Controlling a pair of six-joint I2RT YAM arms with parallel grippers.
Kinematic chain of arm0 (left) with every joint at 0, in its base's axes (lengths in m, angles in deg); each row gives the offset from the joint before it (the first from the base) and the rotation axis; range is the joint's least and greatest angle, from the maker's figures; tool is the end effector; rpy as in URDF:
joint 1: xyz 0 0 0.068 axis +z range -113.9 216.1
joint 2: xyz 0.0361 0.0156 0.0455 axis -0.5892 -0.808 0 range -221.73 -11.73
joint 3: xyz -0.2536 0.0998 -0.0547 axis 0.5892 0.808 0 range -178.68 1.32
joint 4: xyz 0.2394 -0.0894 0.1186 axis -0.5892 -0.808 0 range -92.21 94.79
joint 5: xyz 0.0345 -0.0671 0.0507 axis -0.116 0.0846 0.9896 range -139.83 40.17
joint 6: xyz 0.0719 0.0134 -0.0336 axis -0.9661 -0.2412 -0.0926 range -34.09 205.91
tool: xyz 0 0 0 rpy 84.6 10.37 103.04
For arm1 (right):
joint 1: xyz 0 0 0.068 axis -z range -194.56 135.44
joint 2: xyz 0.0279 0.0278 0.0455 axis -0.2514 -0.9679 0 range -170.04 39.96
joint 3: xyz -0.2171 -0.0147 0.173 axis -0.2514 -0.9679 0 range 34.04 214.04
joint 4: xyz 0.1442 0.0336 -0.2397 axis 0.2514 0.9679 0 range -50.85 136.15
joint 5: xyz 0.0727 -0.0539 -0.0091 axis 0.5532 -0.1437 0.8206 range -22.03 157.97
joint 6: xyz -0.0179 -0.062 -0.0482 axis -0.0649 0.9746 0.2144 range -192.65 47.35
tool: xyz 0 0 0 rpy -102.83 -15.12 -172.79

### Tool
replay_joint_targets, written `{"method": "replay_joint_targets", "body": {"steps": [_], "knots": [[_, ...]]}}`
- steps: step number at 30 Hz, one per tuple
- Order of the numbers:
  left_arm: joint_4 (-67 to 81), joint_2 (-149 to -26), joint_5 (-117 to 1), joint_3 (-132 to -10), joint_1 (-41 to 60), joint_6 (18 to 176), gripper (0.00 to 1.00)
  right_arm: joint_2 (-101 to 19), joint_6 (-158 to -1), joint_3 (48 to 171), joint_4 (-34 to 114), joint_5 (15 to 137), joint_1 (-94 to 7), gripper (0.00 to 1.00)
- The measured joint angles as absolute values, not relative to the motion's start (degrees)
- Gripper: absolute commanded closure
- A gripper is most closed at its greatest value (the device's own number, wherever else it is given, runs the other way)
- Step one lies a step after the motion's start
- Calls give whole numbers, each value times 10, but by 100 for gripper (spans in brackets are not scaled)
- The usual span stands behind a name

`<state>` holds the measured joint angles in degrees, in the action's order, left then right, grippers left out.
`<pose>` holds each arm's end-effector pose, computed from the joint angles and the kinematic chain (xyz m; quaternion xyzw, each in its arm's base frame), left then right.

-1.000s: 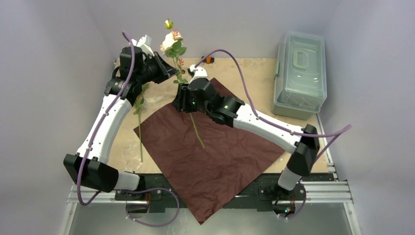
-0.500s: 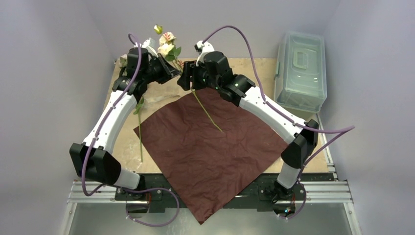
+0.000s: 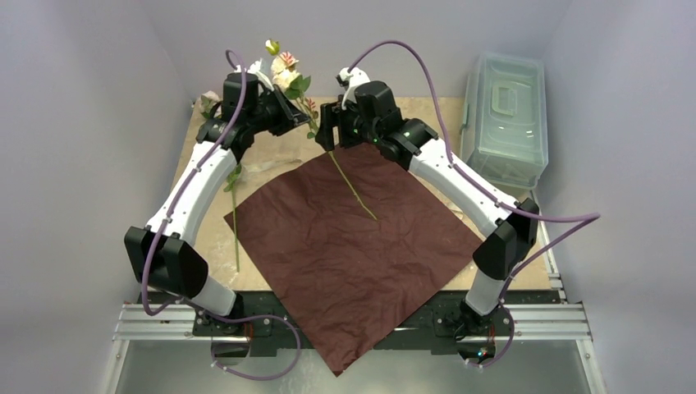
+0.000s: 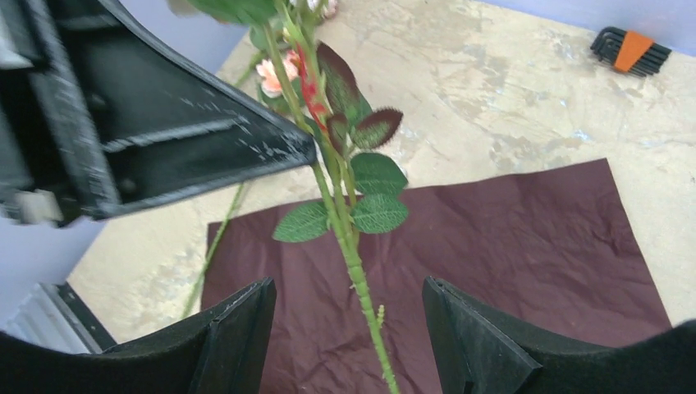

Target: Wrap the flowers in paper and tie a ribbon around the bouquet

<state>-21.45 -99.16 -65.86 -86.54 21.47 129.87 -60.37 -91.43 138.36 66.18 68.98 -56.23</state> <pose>0.3830 -0.1198 0.3832 -0.1407 0.8303 -0.3605 0.4010 0.3445 0.3082 0.4006 -0.1702 0.8165 0.2841 0.4729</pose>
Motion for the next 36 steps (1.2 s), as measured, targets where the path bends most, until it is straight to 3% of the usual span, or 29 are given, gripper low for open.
{"method": "replay_joint_targets", "body": {"steps": [5, 8, 10, 15, 17, 20, 24, 28, 36], "knots": [[-215, -1005, -668, -892, 212, 1299, 100, -628, -891, 1378, 672, 697, -557, 39], [-215, -1015, -675, -896, 211, 1299, 100, -650, -885, 1378, 679, 708, -556, 60], [-214, -1021, -677, -896, 209, 1299, 100, -663, -882, 1378, 682, 713, -556, 67], [-215, -1031, -682, -896, 207, 1298, 100, -683, -882, 1378, 687, 727, -552, 100], [-214, -1035, -681, -896, 206, 1296, 84, -684, -883, 1378, 688, 731, -552, 100], [-215, -1038, -680, -896, 207, 1286, 40, -684, -888, 1378, 689, 730, -550, 100], [-256, -1043, -641, -910, 206, 1250, 12, -709, -916, 1414, 726, 715, -537, 100], [-306, -1045, -565, -918, 208, 1196, 11, -800, -952, 1530, 786, 702, -507, 100], [-344, -1021, -474, -845, 233, 1121, 10, -913, -1017, 1578, 858, 705, -449, 100]]}}
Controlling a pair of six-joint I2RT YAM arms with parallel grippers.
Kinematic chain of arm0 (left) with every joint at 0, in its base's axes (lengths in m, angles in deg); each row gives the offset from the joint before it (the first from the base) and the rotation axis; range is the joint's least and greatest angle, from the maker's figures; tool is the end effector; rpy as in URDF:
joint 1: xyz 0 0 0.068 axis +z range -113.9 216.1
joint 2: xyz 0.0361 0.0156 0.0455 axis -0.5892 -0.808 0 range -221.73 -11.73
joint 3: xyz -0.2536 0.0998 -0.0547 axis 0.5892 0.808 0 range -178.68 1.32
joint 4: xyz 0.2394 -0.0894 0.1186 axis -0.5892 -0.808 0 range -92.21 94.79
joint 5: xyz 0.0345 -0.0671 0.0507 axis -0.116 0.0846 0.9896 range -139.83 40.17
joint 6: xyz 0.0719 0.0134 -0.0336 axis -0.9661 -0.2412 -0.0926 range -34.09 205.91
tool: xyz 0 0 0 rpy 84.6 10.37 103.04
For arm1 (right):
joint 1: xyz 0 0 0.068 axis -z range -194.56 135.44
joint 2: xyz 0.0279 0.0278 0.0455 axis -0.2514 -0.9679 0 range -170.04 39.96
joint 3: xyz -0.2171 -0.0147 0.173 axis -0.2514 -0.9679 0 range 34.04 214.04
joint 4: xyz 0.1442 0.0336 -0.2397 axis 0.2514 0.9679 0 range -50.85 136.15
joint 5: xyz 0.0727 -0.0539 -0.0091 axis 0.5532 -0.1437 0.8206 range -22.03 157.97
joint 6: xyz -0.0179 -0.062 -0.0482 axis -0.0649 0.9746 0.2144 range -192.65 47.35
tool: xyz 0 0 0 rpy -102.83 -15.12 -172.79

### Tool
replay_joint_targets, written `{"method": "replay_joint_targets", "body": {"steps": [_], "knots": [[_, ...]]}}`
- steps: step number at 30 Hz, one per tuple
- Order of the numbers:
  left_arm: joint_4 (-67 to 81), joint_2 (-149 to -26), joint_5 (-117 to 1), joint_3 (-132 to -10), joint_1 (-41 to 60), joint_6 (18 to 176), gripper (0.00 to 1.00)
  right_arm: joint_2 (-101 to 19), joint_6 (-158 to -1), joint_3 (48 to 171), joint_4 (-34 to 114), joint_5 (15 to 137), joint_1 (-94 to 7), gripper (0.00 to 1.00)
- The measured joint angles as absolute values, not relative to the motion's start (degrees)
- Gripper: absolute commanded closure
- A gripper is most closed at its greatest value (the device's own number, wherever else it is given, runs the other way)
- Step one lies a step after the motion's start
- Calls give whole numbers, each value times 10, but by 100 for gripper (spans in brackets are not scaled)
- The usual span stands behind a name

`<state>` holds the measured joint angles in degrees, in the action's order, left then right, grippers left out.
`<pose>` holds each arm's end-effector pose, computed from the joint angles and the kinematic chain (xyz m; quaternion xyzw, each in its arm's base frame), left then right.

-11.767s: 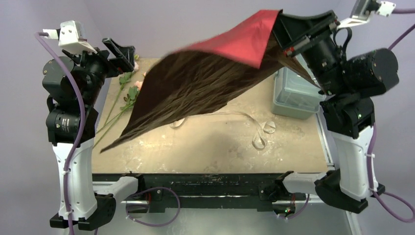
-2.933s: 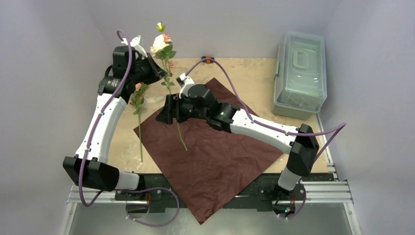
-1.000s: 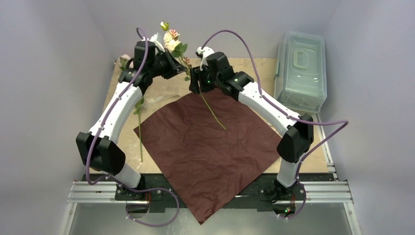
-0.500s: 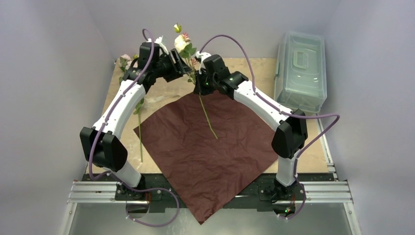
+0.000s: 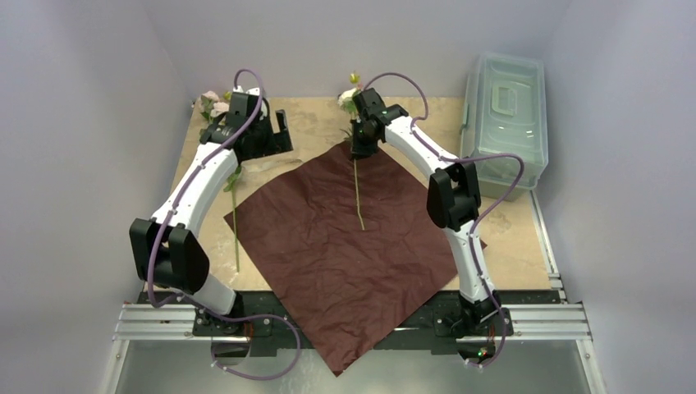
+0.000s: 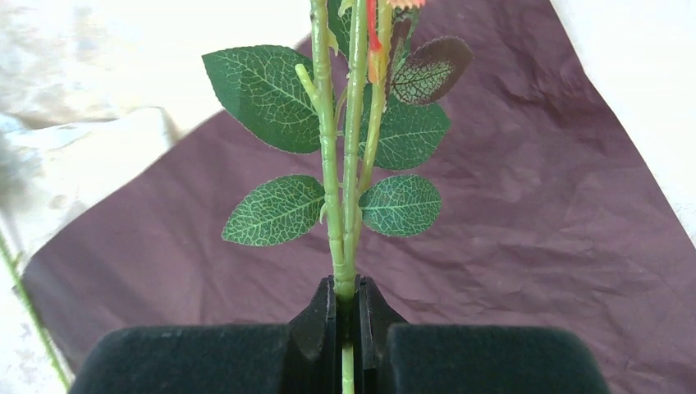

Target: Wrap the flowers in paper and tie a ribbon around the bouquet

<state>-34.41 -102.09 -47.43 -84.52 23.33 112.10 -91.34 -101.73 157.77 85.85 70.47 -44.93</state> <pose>0.3867 -0.0846 0.3224 -0.1156 0.9121 -0.1129 0.3768 0.4762 0.2826 0.2236 -0.0173 0.9514 0.1701 0.2560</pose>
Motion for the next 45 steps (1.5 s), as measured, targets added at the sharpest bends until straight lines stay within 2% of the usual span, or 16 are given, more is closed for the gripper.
{"method": "replay_joint_targets", "body": {"steps": [5, 14, 20, 24, 27, 34, 39, 45], "knots": [[-357, -975, -457, -783, 237, 1086, 10, -958, -1032, 1586, 872, 721, -427, 100], [-360, -930, -449, -748, 237, 1063, 12, -1002, -1055, 1614, 872, 762, -406, 100], [-366, -914, -449, -737, 237, 1062, 12, -1013, -1071, 1614, 860, 768, -404, 89], [-364, -903, -449, -733, 237, 1062, 12, -1022, -1077, 1617, 858, 774, -403, 69], [-364, -898, -449, -723, 237, 1062, 12, -1028, -1078, 1617, 858, 777, -401, 61], [-366, -897, -407, -710, 237, 1062, 11, -1029, -1078, 1617, 859, 776, -393, 53], [-366, -897, -346, -707, 237, 1062, 11, -1022, -1076, 1617, 865, 776, -392, 52], [-345, -901, -315, -678, 249, 1040, 18, -967, -1076, 1600, 869, 779, -392, 51]]}}
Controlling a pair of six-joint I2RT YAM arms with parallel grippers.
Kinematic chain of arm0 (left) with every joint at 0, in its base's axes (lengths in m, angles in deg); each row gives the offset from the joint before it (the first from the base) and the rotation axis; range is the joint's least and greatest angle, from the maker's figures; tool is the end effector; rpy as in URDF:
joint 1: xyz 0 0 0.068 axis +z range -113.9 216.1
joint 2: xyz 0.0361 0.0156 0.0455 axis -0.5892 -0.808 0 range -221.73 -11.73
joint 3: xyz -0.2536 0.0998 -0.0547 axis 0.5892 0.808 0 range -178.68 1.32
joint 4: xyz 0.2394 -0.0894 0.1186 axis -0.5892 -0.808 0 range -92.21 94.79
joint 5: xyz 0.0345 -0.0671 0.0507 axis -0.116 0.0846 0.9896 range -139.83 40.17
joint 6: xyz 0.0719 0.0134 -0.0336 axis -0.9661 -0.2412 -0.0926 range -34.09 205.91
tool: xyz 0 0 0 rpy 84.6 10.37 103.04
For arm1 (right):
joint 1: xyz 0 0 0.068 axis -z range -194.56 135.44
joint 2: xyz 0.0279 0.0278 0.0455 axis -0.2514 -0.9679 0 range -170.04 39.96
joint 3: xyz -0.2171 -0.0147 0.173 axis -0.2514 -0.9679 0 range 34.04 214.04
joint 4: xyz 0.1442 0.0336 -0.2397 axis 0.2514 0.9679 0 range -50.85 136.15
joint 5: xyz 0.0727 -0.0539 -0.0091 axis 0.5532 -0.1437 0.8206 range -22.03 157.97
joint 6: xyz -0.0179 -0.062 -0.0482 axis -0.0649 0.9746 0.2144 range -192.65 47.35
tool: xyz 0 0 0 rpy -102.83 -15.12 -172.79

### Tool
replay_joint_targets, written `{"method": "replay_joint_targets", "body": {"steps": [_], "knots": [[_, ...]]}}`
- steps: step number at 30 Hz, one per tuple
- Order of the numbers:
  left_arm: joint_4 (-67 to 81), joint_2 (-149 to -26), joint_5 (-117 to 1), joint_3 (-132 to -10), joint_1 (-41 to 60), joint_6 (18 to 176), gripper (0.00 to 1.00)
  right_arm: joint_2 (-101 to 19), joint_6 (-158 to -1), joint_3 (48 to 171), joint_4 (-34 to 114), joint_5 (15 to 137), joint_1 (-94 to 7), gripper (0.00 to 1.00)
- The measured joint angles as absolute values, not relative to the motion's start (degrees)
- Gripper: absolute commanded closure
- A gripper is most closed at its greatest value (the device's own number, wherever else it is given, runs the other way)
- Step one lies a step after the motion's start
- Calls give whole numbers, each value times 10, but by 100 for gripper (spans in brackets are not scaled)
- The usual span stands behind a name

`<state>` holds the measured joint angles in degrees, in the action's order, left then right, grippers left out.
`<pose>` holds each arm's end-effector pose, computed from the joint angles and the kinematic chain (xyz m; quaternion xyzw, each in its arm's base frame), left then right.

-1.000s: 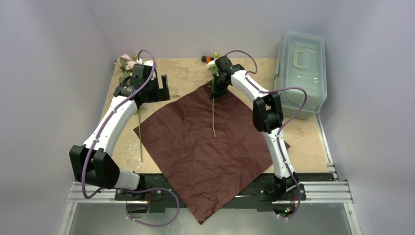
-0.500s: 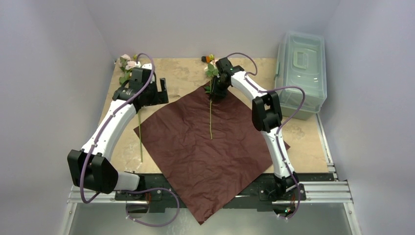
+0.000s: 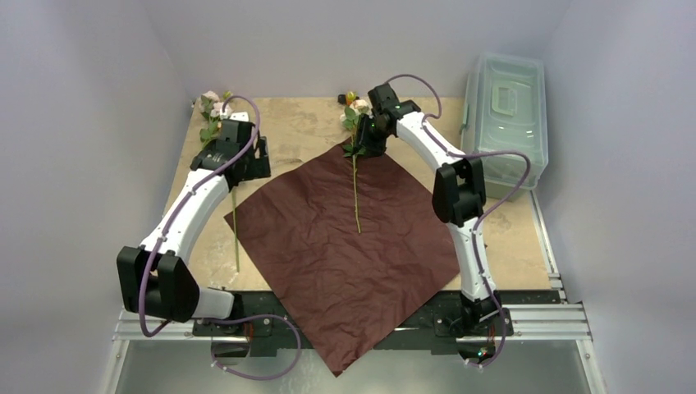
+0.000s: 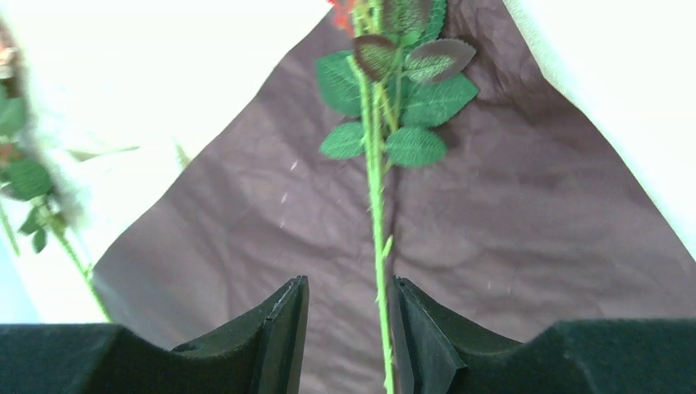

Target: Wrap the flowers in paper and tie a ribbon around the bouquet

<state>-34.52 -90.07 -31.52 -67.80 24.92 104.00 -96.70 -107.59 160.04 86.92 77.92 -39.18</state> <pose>0.3290 -0.0427 0.2888 -0.1118 0.9183 0.0556 0.3758 0.5073 0.2457 0.1864 0.0628 0.9569 0.2070 0.1937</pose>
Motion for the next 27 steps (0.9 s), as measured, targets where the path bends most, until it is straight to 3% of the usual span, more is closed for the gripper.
{"method": "replay_joint_targets", "body": {"steps": [7, 13, 19, 22, 24, 25, 27], "knots": [[-294, -963, -334, -651, 340, 1008, 27, -825, -1076, 1530, 855, 783, -392, 51], [-241, -1064, -351, -641, 371, 996, 28, -743, -1075, 1469, 850, 798, -392, 50], [-210, -1160, -370, -643, 401, 991, 40, -698, -1071, 1414, 850, 810, -392, 50], [-182, -1168, -375, -651, 419, 988, 60, -685, -1069, 1401, 851, 810, -392, 50], [-170, -1179, -383, -655, 428, 988, 79, -675, -1067, 1394, 851, 810, -392, 50], [-164, -1184, -386, -658, 430, 991, 96, -669, -1065, 1390, 851, 810, -392, 50], [-154, -1194, -393, -667, 431, 986, 100, -659, -1062, 1383, 852, 810, -392, 50]]}}
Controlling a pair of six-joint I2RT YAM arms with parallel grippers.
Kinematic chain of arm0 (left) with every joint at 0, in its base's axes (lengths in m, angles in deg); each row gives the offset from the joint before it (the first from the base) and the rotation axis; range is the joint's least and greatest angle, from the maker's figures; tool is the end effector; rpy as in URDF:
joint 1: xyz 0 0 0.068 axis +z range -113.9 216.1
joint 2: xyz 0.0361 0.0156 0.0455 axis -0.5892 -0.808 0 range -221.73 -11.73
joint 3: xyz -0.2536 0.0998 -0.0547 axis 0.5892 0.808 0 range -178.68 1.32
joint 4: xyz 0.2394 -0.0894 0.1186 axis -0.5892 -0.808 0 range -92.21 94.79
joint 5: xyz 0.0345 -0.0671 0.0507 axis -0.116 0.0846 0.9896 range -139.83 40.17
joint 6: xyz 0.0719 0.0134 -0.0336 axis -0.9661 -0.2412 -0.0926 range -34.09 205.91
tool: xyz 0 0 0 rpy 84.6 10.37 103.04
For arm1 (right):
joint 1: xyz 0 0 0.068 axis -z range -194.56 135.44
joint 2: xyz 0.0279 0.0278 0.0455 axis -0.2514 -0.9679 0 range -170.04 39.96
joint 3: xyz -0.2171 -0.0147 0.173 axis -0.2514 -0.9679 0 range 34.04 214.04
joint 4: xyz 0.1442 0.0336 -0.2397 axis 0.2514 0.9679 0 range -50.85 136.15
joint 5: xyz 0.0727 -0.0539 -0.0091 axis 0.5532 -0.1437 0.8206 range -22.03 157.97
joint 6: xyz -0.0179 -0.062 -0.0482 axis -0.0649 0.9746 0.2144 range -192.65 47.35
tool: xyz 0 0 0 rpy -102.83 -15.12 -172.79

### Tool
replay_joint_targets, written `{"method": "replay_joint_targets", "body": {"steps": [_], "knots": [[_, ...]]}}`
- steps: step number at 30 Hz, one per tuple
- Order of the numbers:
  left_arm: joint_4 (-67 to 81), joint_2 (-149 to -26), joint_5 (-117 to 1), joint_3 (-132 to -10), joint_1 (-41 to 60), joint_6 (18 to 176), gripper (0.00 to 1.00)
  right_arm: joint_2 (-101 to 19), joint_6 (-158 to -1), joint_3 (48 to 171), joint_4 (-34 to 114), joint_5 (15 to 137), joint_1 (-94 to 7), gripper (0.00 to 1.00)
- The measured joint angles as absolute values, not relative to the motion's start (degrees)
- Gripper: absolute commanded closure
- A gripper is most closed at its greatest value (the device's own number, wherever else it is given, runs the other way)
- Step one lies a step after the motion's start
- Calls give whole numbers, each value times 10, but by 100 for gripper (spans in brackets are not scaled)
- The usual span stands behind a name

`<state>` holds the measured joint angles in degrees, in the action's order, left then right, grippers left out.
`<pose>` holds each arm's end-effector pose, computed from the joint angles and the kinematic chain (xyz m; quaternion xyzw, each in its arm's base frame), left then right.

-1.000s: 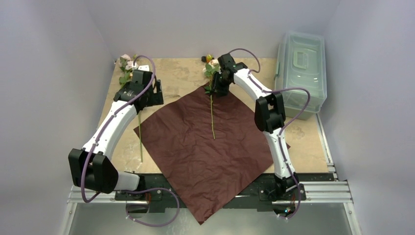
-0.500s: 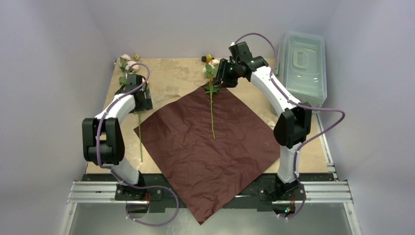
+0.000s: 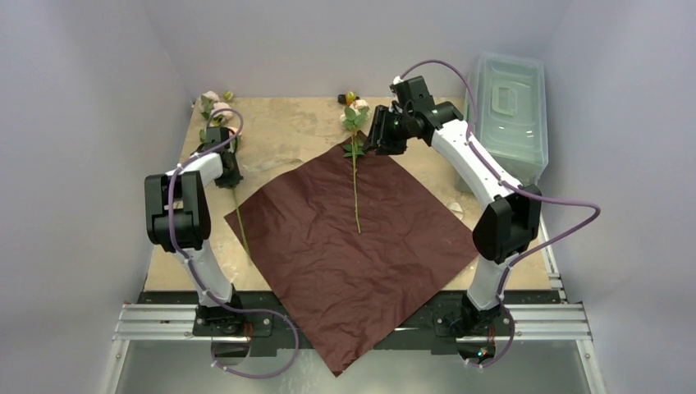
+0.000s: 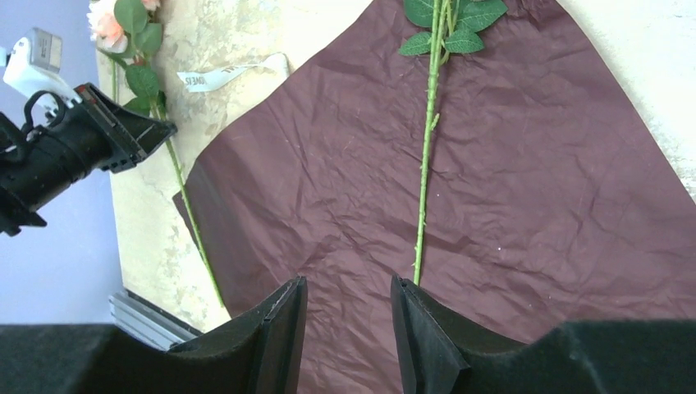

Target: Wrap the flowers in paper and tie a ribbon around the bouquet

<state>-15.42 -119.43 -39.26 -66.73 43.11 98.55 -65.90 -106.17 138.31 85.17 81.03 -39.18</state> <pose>0.4122 0.0636 0.1230 -0.1877 0.9433 0.0761 0.2629 0.4092 0.2048 0.3203 0.0310 0.9267 0.2672 0.2624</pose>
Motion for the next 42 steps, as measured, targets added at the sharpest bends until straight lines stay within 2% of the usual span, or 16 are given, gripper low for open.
{"method": "replay_joint_targets", "body": {"steps": [6, 10, 17, 21, 26, 33, 42], "knots": [[-152, -1202, -369, -680, 432, 1009, 100, -638, -1054, 1375, 856, 810, -392, 51], [-188, -1202, -299, -706, 432, 1042, 100, -636, -1048, 1375, 857, 810, -392, 51], [-240, -1186, -217, -817, 420, 1085, 100, -635, -1044, 1375, 858, 810, -392, 50], [-276, -1170, -199, -901, 375, 1100, 100, -627, -1040, 1375, 861, 796, -392, 50], [-299, -1162, -223, -962, 287, 1120, 100, -586, -1033, 1363, 863, 773, -392, 50], [-294, -1173, -328, -946, 202, 1166, 100, -526, -1032, 1312, 854, 764, -392, 50], [-259, -1321, -413, -991, 97, 1221, 100, -519, -1032, 1267, 848, 764, -392, 49]]}}
